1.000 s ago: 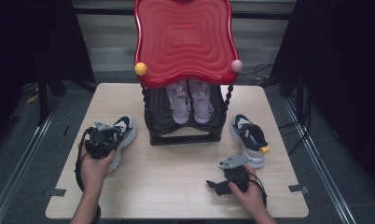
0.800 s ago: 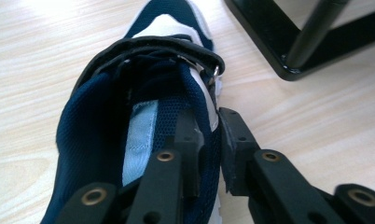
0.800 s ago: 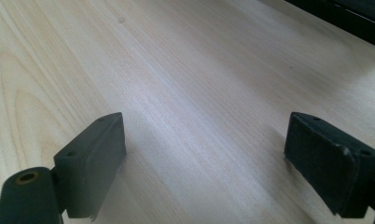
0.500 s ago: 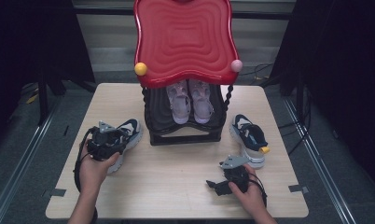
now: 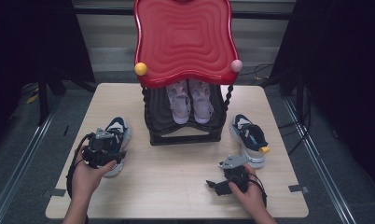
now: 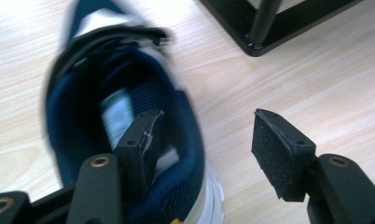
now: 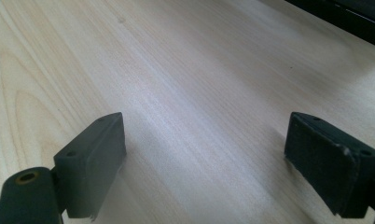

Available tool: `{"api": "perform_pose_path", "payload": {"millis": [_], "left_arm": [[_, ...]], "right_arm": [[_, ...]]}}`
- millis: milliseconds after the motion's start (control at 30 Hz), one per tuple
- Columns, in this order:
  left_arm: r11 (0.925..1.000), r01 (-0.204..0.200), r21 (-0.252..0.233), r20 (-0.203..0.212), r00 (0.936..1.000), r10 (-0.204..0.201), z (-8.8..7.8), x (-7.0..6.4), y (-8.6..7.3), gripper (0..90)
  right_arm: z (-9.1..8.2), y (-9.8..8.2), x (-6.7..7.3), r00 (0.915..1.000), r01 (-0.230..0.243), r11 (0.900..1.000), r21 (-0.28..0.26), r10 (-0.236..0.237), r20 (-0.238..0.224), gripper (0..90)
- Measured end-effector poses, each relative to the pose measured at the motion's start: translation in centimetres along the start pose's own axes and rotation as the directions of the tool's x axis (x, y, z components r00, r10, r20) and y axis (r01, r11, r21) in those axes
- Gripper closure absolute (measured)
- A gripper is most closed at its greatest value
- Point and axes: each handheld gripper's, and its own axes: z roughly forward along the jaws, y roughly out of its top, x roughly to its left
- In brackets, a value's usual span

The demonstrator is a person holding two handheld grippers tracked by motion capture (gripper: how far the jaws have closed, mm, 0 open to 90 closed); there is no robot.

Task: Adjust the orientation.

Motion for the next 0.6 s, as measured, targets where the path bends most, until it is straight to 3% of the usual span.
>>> {"api": "perform_pose_path", "payload": {"millis": [167, 300, 400, 600], "left_arm": [[0.9999, -0.013, 0.001, -0.006, 0.9999, 0.013, 0.4, -0.5, 0.0, 43.6], [0.999, 0.04, 0.02, 0.038, 0.9985, -0.041, 0.8, 0.0, -0.1, 53.2], [0.9982, 0.057, 0.018, 0.036, 0.9977, -0.058, 1.1, 0.0, -0.3, 62.0], [0.9955, 0.094, 0.012, 0.048, 0.9944, -0.094, 1.2, -0.3, -0.2, 65.6]], "right_arm": [[0.0, 0.0, 0.0, 1.0, 0.001, 1.0, -0.001, -0.001, 0.001, 12.0], [0.0, 0.0, 0.0, 1.0, 0.001, 1.0, -0.001, -0.001, 0.0, 12.0], [0.0, 0.0, 0.0, 1.0, 0.002, 1.0, -0.001, -0.002, 0.0, 12.0], [0.0, 0.0, 0.0, 1.0, 0.002, 1.0, -0.001, -0.002, -0.001, 12.0]]}}
